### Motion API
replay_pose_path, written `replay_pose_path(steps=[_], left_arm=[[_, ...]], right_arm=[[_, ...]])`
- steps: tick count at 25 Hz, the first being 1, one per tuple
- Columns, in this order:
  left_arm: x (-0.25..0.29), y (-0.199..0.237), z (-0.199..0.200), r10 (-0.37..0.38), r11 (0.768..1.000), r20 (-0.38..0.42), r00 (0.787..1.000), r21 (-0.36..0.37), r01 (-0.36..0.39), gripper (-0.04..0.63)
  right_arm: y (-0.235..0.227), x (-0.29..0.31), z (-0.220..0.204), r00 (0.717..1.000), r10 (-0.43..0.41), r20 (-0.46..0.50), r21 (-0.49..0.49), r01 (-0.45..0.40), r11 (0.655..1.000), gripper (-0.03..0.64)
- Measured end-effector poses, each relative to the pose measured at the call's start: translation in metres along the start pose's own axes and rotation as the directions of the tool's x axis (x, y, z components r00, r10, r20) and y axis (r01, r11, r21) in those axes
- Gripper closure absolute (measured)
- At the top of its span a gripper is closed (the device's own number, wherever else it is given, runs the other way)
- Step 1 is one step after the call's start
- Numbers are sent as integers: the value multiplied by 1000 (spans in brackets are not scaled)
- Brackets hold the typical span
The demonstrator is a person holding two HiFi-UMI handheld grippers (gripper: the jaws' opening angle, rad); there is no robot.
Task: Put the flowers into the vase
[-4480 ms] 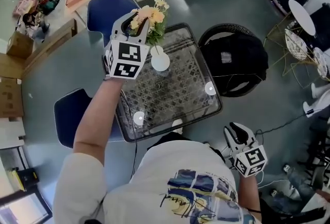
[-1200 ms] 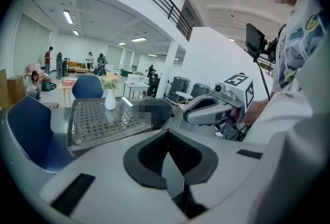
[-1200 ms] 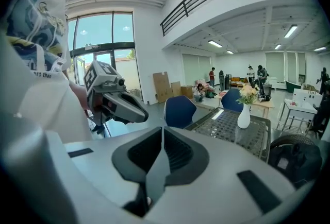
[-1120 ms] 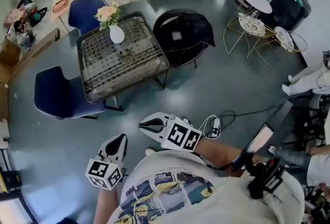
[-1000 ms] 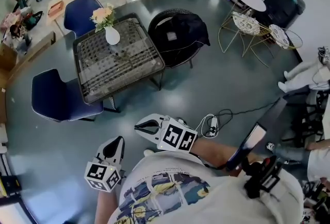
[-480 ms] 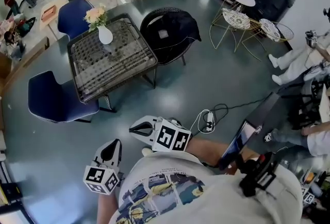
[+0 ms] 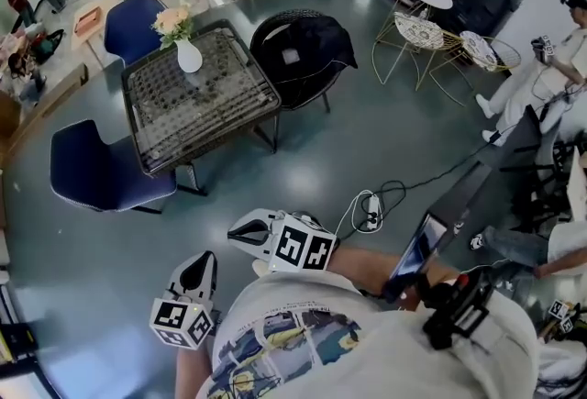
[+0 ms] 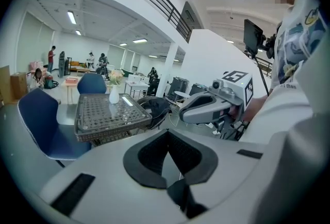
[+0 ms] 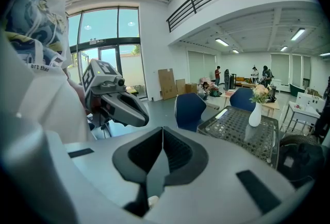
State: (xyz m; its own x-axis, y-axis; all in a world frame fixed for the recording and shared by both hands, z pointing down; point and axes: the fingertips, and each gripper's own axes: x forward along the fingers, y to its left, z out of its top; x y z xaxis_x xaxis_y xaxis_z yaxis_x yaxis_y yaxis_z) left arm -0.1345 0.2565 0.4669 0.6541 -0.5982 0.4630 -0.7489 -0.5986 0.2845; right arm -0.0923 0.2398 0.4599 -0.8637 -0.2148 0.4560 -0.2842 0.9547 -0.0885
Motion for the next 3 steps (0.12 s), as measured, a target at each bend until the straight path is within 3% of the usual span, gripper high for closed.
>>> replay_pose_path(steps=[3], left_arm=[[-1,-1,-7,2,1000,5,1000,-1,-2,586]], right_arm=[[3,2,-6,1000,0,-8,-11,0,1000,601]])
